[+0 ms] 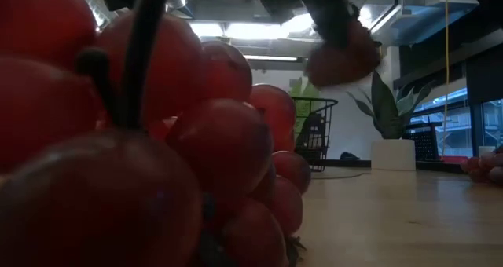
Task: Build produce basket
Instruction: Put the apple into the wire basket
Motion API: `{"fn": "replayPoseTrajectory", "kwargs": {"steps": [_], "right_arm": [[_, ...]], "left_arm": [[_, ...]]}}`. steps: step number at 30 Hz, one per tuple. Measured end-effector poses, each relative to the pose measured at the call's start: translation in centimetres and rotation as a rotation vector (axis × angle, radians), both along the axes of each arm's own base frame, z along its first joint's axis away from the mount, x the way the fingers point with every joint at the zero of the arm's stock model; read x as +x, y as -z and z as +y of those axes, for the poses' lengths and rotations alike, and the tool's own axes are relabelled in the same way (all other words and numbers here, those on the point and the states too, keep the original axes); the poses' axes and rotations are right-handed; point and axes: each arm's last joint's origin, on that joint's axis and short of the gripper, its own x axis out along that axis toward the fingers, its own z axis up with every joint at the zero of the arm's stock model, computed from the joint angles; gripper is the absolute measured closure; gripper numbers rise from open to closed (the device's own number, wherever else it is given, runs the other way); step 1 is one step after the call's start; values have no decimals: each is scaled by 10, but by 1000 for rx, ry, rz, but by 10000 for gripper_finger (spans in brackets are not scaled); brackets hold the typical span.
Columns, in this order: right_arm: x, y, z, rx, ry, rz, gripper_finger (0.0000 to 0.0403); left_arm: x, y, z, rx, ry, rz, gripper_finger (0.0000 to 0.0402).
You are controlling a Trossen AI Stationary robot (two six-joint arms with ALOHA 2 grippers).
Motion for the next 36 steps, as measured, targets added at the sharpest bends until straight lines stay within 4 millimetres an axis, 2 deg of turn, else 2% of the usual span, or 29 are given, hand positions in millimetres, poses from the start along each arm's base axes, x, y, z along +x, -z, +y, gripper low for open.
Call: {"fn": "replayPoseTrajectory", "kwargs": {"steps": [3, 7, 11, 14, 18, 23, 29, 36], "right_arm": [[2, -32, 0, -11, -11, -137, 183], [4, -68, -15, -76, 6, -294, 183], [7, -81, -42, -146, 5, -386, 183], [4, -78, -70, -200, -21, -324, 183], [9, -80, -110, -257, -27, -366, 183], [9, -76, -142, -279, -74, -357, 183], [12, -64, -163, -297, -122, -352, 183], [27, -20, -167, -298, -175, -353, 183]], "left_arm": [[0, 0, 0, 0, 0, -1, 208], [0, 0, 0, -2, 0, -6, 208], [1, -1, 0, -4, -1, -13, 208], [2, -2, -1, -14, -3, -27, 208], [3, -3, -1, -20, -4, -42, 208], [4, -5, 1, 41, -83, -94, 208], [4, -7, 7, 157, -232, -160, 208], [4, -8, 8, 138, -275, -180, 208]]}}
